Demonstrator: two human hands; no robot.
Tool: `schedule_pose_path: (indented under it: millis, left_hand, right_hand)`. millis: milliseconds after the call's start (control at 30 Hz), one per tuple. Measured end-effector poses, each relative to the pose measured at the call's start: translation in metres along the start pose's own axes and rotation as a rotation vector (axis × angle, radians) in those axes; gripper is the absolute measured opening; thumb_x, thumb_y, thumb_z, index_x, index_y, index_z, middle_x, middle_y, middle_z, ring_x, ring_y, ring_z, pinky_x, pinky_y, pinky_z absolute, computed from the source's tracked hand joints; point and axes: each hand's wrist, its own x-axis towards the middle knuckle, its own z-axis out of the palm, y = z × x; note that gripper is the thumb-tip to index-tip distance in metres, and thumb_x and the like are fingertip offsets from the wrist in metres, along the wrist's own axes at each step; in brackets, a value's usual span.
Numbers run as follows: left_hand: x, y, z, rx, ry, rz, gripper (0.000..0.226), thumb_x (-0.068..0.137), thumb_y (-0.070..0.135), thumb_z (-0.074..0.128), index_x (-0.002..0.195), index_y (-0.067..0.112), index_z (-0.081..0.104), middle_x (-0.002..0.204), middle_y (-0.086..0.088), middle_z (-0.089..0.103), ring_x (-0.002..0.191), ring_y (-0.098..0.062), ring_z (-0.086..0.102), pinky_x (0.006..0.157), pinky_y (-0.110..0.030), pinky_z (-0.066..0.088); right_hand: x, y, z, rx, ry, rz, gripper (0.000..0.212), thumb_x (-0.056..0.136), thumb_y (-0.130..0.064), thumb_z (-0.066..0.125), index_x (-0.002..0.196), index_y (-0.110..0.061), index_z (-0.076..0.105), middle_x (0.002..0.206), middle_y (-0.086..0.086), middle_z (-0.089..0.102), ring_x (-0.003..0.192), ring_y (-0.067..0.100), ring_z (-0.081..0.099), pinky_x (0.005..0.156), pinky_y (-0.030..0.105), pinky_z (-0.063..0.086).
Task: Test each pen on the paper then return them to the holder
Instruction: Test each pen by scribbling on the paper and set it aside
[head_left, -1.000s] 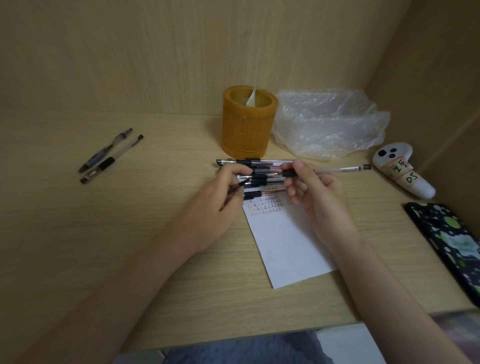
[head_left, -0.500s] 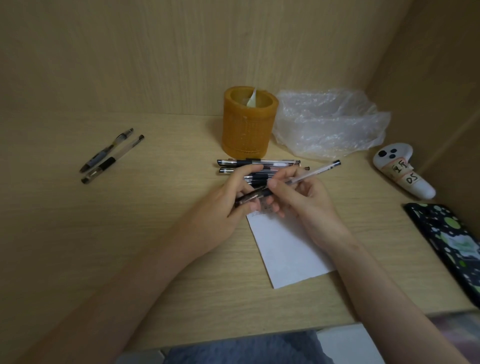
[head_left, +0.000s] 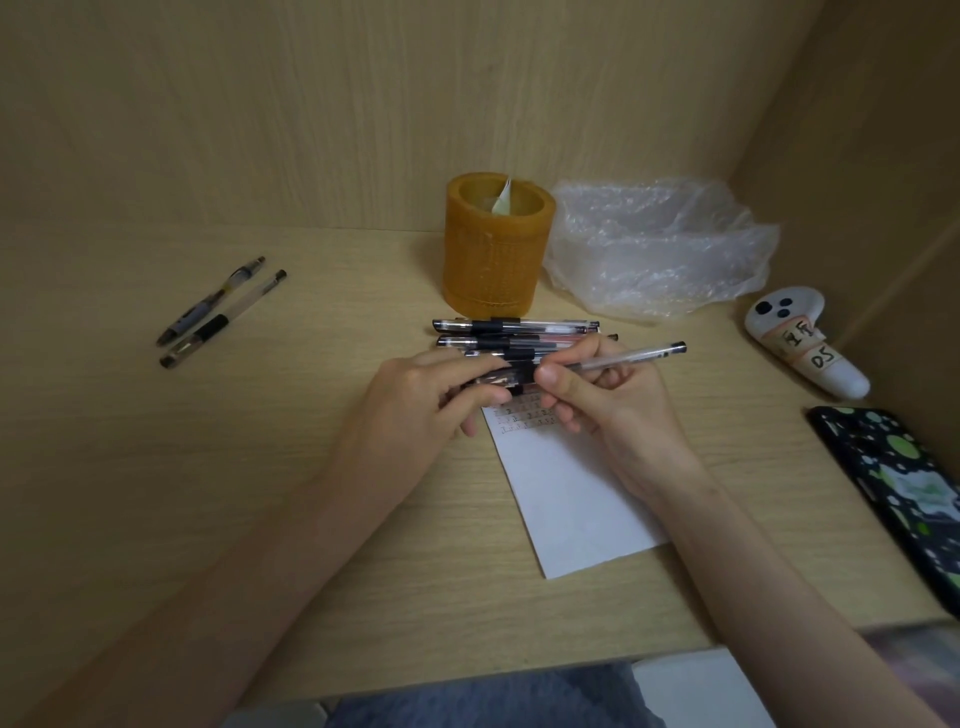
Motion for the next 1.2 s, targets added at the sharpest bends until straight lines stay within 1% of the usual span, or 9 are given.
schedule_pose_path:
  millis: [300, 433, 567, 700, 800, 900, 1000, 1100, 1200]
  left_hand:
    - [0.0, 0.0, 0.001, 0.011, -0.026, 0.03, 0.026, 0.083, 0.019, 0.064, 0.108, 0.012, 0.069, 0.064, 0.002, 0.06, 0.051, -0.008, 0.053, 0.055, -0.017, 0.046]
    - [0.002, 0.003, 0.005, 0.056, 0.03, -0.023, 0.024, 0.083, 0.022, 0.067, 0.106, 0.02, 0.069, 0.076, 0.006, 0.065, 0.056, -0.008, 0.057, 0.058, -0.018, 0.047]
    - [0.003, 0.001, 0.004, 0.21, 0.115, -0.089, 0.026, 0.08, 0.03, 0.068, 0.105, 0.022, 0.07, 0.08, 0.012, 0.064, 0.063, 0.001, 0.053, 0.062, -0.02, 0.043]
    - [0.002, -0.004, -0.003, 0.311, 0.145, -0.142, 0.029, 0.078, 0.036, 0.069, 0.105, 0.025, 0.07, 0.088, 0.005, 0.068, 0.071, -0.007, 0.052, 0.069, -0.026, 0.045]
    - [0.005, -0.008, -0.004, 0.31, 0.125, -0.167, 0.035, 0.078, 0.037, 0.068, 0.111, 0.026, 0.068, 0.101, 0.005, 0.067, 0.088, -0.009, 0.053, 0.078, -0.025, 0.042]
    - [0.006, -0.015, -0.003, 0.295, 0.113, -0.152, 0.038, 0.08, 0.031, 0.068, 0.117, 0.022, 0.065, 0.109, 0.003, 0.066, 0.102, -0.012, 0.055, 0.086, -0.024, 0.04]
    - [0.006, -0.02, -0.004, 0.321, 0.098, -0.138, 0.035, 0.084, 0.022, 0.065, 0.119, 0.018, 0.063, 0.109, 0.002, 0.066, 0.102, -0.013, 0.055, 0.088, -0.023, 0.039]
    - [0.005, -0.021, -0.004, 0.332, 0.087, -0.132, 0.029, 0.086, 0.02, 0.063, 0.114, 0.017, 0.066, 0.108, 0.003, 0.066, 0.1, -0.012, 0.055, 0.088, -0.023, 0.039]
    - [0.006, -0.022, -0.005, 0.332, 0.099, -0.126, 0.024, 0.086, 0.015, 0.062, 0.109, 0.016, 0.068, 0.104, 0.003, 0.066, 0.098, -0.012, 0.055, 0.086, -0.023, 0.04]
  right_hand:
    - [-0.001, -0.002, -0.002, -0.018, -0.051, -0.022, 0.013, 0.068, -0.008, 0.071, 0.076, -0.008, 0.062, 0.057, 0.006, 0.064, 0.045, 0.01, 0.052, 0.042, 0.017, 0.04]
    - [0.002, 0.0, 0.003, 0.042, -0.011, 0.023, 0.012, 0.072, -0.012, 0.068, 0.082, -0.008, 0.063, 0.055, 0.002, 0.062, 0.044, 0.007, 0.049, 0.043, 0.015, 0.039]
    - [0.007, -0.001, -0.005, 0.191, 0.142, 0.031, 0.03, 0.081, -0.025, 0.062, 0.102, -0.004, 0.057, 0.061, 0.0, 0.06, 0.051, 0.009, 0.048, 0.048, 0.017, 0.039]
    - [0.01, -0.001, -0.017, 0.252, 0.234, -0.003, 0.015, 0.095, -0.017, 0.052, 0.097, -0.003, 0.057, 0.064, 0.003, 0.06, 0.052, 0.009, 0.05, 0.05, 0.017, 0.043]
    - [0.011, 0.003, -0.017, 0.231, 0.255, 0.007, 0.013, 0.097, -0.011, 0.049, 0.095, -0.001, 0.058, 0.065, 0.005, 0.064, 0.052, 0.01, 0.054, 0.05, 0.018, 0.047]
    - [0.011, 0.002, -0.016, 0.239, 0.26, 0.019, 0.015, 0.097, -0.009, 0.048, 0.094, 0.0, 0.059, 0.065, 0.006, 0.066, 0.052, 0.01, 0.058, 0.051, 0.018, 0.05]
    - [0.012, 0.003, -0.015, 0.246, 0.264, 0.04, 0.015, 0.096, -0.009, 0.05, 0.094, 0.002, 0.059, 0.066, 0.007, 0.068, 0.054, 0.011, 0.062, 0.053, 0.018, 0.052]
    - [0.012, 0.003, -0.013, 0.275, 0.249, 0.07, 0.02, 0.094, -0.008, 0.053, 0.109, 0.005, 0.055, 0.078, 0.013, 0.071, 0.067, 0.016, 0.069, 0.061, 0.021, 0.056]
    - [0.01, 0.002, -0.012, 0.308, 0.267, 0.091, 0.056, 0.093, -0.001, 0.053, 0.142, 0.0, 0.026, 0.102, 0.024, 0.069, 0.091, 0.029, 0.07, 0.073, 0.029, 0.059]
